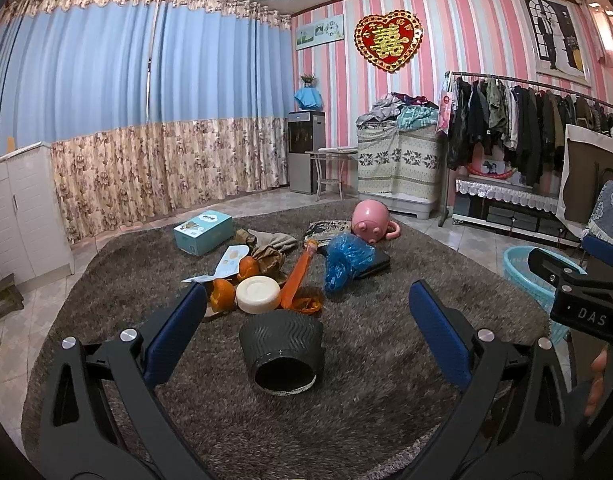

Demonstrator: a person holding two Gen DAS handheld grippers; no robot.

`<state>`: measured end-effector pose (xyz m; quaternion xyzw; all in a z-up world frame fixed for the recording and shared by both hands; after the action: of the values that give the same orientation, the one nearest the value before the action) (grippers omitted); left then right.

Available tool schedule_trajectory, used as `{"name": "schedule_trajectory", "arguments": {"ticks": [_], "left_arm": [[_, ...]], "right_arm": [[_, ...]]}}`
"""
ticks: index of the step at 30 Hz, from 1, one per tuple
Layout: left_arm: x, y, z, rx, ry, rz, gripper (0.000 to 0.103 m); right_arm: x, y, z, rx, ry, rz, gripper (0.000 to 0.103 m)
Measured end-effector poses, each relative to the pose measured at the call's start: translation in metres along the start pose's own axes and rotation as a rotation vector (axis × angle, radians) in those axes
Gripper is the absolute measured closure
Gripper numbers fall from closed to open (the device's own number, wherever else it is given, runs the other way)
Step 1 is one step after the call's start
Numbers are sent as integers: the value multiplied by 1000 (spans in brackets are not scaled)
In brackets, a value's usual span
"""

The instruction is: Collect trash

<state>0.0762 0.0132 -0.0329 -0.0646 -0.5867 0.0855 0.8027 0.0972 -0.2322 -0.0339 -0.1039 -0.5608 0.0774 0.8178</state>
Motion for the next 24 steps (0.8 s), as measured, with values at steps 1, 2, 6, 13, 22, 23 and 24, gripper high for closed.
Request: {"name": "schedule_trajectory", "arguments": {"ticks": [1,2,6,13,22,23,24], "left_arm": [[-4,2,-6,2,2,0,5],[-8,2,-10,3,6,1,5],[-9,3,-10,3,5,6,5],[-12,17,-19,22,18,24,5],[-34,40,-57,72,151,54,5],[-37,41,-62,70,173,56,5],[-41,42,-68,67,191,55,5]], "right_arm": [[-1,2,-4,1,4,0,4],[-2,2,-5,2,5,-1,4],[-2,2,-7,2,11,-7,4],[-7,0,-13,-4,19,-18,4],[-17,0,-29,-24,44,-28,4],[-17,-1,-29,-24,42,-32,4],[-18,-3,-30,-25,40,-37,4]]}}
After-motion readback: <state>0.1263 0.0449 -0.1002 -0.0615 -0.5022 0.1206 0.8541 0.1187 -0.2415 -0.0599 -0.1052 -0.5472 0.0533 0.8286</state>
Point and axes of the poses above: each gripper's, at about its wrist camera, not at the fingertips, and z roughly against the way its jaws point, y to its left, x to its top, the point moved 7 cm from there along -z, roughly the way its jaws point, and after that the axes turned 14 degrees about z, right-handed, at the moved point
